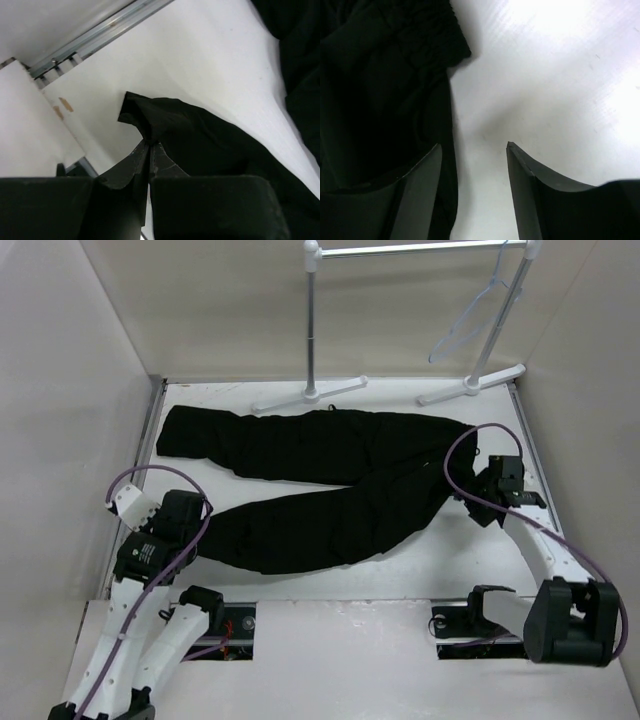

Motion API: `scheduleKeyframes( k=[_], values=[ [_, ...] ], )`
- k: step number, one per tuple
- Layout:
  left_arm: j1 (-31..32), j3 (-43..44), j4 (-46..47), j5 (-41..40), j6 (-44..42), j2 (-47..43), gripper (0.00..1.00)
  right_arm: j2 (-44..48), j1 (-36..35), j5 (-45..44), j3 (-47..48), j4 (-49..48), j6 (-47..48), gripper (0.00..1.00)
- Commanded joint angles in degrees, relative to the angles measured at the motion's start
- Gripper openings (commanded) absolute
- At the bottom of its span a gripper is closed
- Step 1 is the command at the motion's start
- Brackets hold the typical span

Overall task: Place the trousers on the hanger
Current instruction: Flatten out the trousers at the center of the board.

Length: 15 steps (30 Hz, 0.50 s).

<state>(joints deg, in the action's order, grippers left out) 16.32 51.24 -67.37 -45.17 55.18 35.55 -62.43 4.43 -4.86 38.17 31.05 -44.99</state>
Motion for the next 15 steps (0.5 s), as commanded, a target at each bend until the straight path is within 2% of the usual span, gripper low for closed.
scheduleKeyframes(
  k=[1,3,7,10,13,15],
  values=[
    [0.33,2.02,6.72,1.4,-3.49,2.41,0.01,-3.3,0.8,0.56,0.85,-12.74,0.43,0.66],
    [0.43,2.28,8.39,1.84,-4.81,3.55,0.01,-6.89,1.24,0.64,1.55,-16.62,0.17,0.72],
    [-0.36,1.32,12.43,2.01,-8.41,4.53,0.01,-17.6,3.17,-0.85,5.41,-20.15,0.08,0.69],
    [-2.12,0.53,16.65,2.19,-10.96,5.58,0.01,-24.12,3.71,0.38,8.49,-20.59,-0.09,0.52],
    [-5.01,0.87,22.88,2.63,-14.12,7.95,0.01,-25.72,3.62,-0.76,11.74,-20.76,-0.53,0.17],
    [-8.0,3.15,27.62,4.03,-16.5,10.23,0.01,-23.1,3.09,-2.51,14.72,-19.1,0.43,0.08]
  ],
)
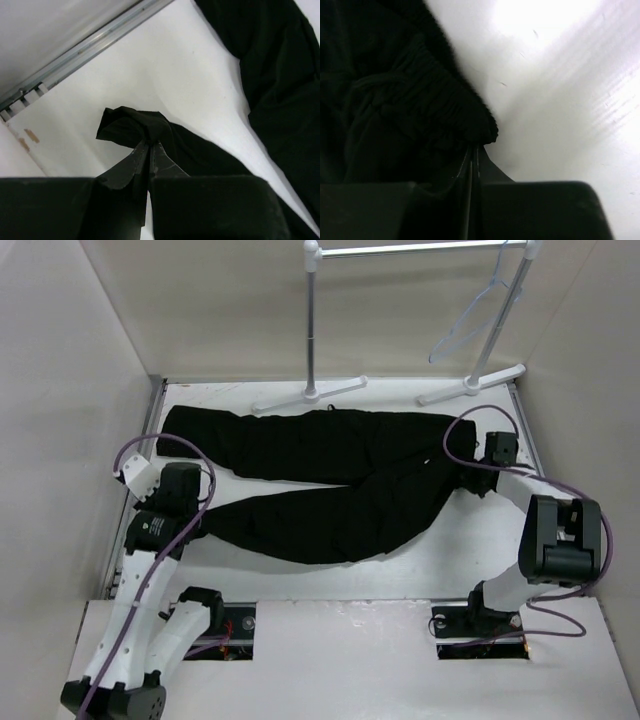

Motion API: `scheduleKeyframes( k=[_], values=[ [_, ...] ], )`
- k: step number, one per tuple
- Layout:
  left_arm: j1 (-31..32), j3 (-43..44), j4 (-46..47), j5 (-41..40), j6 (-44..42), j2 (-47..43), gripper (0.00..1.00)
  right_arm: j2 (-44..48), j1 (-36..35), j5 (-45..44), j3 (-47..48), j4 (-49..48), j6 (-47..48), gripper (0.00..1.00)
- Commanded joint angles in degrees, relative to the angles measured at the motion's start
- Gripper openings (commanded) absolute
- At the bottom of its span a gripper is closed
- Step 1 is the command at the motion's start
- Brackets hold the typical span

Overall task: Place the trousers on the hanger
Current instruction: Flatten out the trousers at the center of the board.

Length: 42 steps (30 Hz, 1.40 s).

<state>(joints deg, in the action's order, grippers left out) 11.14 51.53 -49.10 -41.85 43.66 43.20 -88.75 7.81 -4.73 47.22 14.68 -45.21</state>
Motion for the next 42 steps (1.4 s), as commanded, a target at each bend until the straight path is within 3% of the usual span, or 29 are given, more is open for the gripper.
scheduleKeyframes(
  k=[1,8,14,20,25,26,28,31,33,34,36,39,42],
  values=[
    [-4.4,4.27,11.64,1.84,-5.86,3.98,0.01,5.15,-1.08,-3.96,7.17,-0.81,0.82,0.05],
    [-16.62,16.22,16.84,6.51,-7.54,10.06,0.01,24.55,-4.52,-5.91,13.69,18.88,2.76,0.0],
    [-17.68,21.16,17.28,5.64,-8.68,13.93,0.01,36.8,-0.74,-1.51,17.29,30.05,4.43,0.01],
    [-16.46,17.74,15.1,2.83,-10.17,13.5,0.01,39.95,1.37,6.3,4.32,28.21,-1.09,0.03],
    [-15.84,11.77,13.25,-3.85,-14.29,9.19,0.02,53.84,-0.29,3.94,-8.27,39.61,-5.4,0.0],
    [-15.67,10.54,12.55,-4.55,-14.65,8.66,0.02,55.51,-0.38,3.68,-9.24,41.9,-6.2,0.03],
    [-15.31,7.2,11.14,-6.13,-15.35,7.78,0.02,56.75,-0.91,2.02,-8.73,44.81,-6.38,0.17],
    [-16.01,0.18,12.01,-10.44,-16.85,6.81,0.04,55.1,-2.58,-3.5,-5.14,45.8,-5.25,0.64],
    [-16.89,-2.56,13.06,-11.41,-16.42,6.63,0.09,52.64,-2.84,-10.18,-1.89,42.82,-2.7,0.82],
    [-17.5,-2.83,13.5,-11.76,-16.24,7.07,0.11,50.89,-2.93,-12.12,-0.3,41.41,-2.17,0.85],
    [-18.74,-1.0,13.86,-10.89,-14.75,9.26,0.26,45.54,-3.37,-13.37,1.03,34.84,-1.03,0.88],
    [-18.83,4.96,13.24,-8.09,-11.85,13.12,0.49,35.44,-2.15,-9.61,2.17,21.85,0.65,0.84],
    [-16.38,12.0,13.85,-4.66,-11.58,16.64,0.55,22.78,1.97,-3.8,5.15,10.67,3.89,0.79]
  ],
)
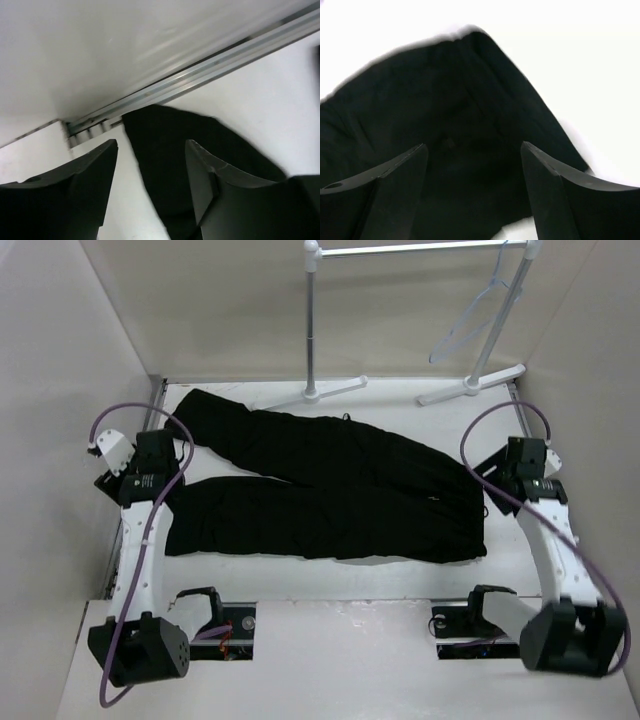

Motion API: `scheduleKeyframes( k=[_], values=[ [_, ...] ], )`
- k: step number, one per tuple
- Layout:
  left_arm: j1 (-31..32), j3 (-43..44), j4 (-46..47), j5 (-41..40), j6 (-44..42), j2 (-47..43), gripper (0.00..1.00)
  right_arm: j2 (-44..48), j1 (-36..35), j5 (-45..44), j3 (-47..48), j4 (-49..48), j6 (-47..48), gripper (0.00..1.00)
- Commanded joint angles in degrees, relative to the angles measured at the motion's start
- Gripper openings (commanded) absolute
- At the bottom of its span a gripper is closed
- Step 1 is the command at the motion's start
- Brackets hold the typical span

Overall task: Place the trousers on the hanger
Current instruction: Flatten out the trousers at the center of the board.

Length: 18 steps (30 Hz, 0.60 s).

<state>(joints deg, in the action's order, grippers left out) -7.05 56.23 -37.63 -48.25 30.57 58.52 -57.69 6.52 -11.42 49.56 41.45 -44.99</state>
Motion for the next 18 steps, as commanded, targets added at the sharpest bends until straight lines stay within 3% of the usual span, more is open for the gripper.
scheduleKeyframes(
  k=[1,5,10,11,13,18],
  values=[
    [3.3,9.32,2.3,2.45,1.51,2.2,0.56,-11.97,4.76,3.33,3.52,-18.14,3.6,0.79],
    [8.75,9.79,3.96,7.8,1.86,2.39,0.58,-25.17,8.81,5.96,5.54,-22.11,3.24,0.74],
    [12.98,2.85,6.42,17.38,5.9,1.95,0.58,-31.42,9.69,8.52,6.59,-25.54,3.6,0.63],
    [13.41,1.36,7.47,19.05,6.26,1.95,0.58,-32.65,9.69,9.74,6.95,-26.07,3.51,0.54],
    [13.07,-0.58,8.97,21.78,6.61,2.65,0.58,-35.45,9.61,12.63,7.74,-27.29,2.72,0.47],
    [12.37,-1.56,11.52,25.39,7.14,5.28,0.58,-38.28,8.91,12.74,9.23,-29.14,1.4,0.54]
  ],
)
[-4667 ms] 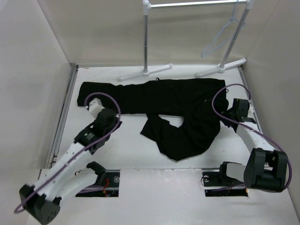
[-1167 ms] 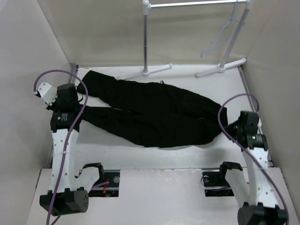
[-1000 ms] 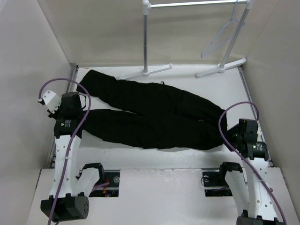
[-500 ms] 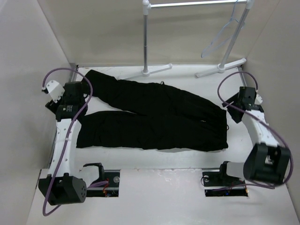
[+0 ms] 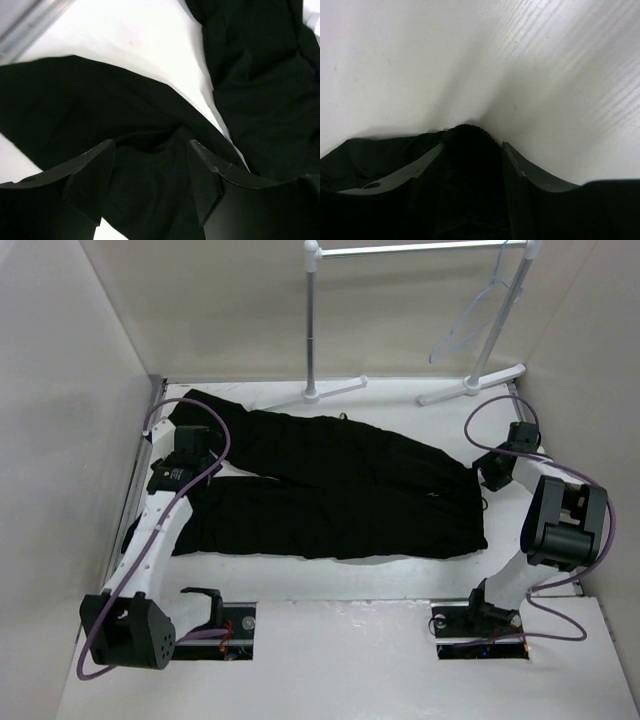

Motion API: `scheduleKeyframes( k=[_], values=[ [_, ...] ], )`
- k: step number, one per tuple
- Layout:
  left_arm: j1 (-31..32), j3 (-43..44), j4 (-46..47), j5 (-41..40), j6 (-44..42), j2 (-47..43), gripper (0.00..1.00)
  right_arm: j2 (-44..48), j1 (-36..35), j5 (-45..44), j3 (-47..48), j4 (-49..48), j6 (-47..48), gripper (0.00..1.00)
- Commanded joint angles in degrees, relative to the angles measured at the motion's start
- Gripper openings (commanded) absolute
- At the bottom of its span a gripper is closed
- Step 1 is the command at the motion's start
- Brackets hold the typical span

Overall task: Place the trousers on the hanger
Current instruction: Flatten out the trousers at the center of the board.

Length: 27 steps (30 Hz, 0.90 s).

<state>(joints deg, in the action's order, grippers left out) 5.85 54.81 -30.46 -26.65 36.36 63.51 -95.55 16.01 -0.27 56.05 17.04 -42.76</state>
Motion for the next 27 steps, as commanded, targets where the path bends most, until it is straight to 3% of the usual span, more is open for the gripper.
scheduleKeyframes(
  k=[1,2,3,6,8,10,11,13,14,17,20,27],
  values=[
    [-0.71,-0.14,5.14,4.24,1.35,0.74,0.58,-0.95,-0.93,1.42,3.27,-4.91,-0.83,0.48],
    [-1.05,-0.05,5.75,4.68,1.43,1.09,0.57,-1.91,-1.11,1.5,4.32,-4.73,-0.83,0.34],
    [-1.58,0.3,6.11,5.12,1.43,1.44,0.57,-2.97,-1.02,2.03,5.46,-4.21,-0.83,0.27],
    [-4.12,1.35,6.46,6.35,1.96,2.32,0.57,-4.99,-1.02,2.21,8.89,-4.03,-1.88,0.22],
    [-5.97,1.79,7.34,7.31,2.05,3.02,0.57,-6.57,-1.02,1.86,11.7,-3.68,-2.15,0.35],
    [-8.34,2.06,8.48,8.28,2.31,4.51,0.57,-8.51,-1.2,1.24,13.46,-3.33,-2.24,0.58],
    [-9.31,2.32,8.92,9.16,2.75,5.39,0.57,-9.65,-1.46,1.68,13.9,-2.8,-2.5,0.62],
    [-11.16,2.85,9.62,11.26,3.63,7.15,0.57,-10.8,-1.64,2.82,13.91,-1.66,-3.64,0.54],
    [-12.04,3.11,9.98,12.4,4.24,7.85,0.57,-10.89,-1.64,3.61,13.04,-2.09,-4.6,0.37],
    [-14.06,2.94,11.21,13.73,4.86,9.09,0.57,-11.06,-1.55,4.05,12.85,-3.85,-5.84,0.11],
    [-16.08,3.29,12.7,13.82,5.04,11.72,0.57,-12.47,-1.03,4.23,17.49,-2.19,-6.54,0.03],
    [-17.23,6.8,18.15,14.61,5.83,21.64,0.57,-19.31,1.0,3.09,34.8,-0.43,-7.86,0.0]
  ],
)
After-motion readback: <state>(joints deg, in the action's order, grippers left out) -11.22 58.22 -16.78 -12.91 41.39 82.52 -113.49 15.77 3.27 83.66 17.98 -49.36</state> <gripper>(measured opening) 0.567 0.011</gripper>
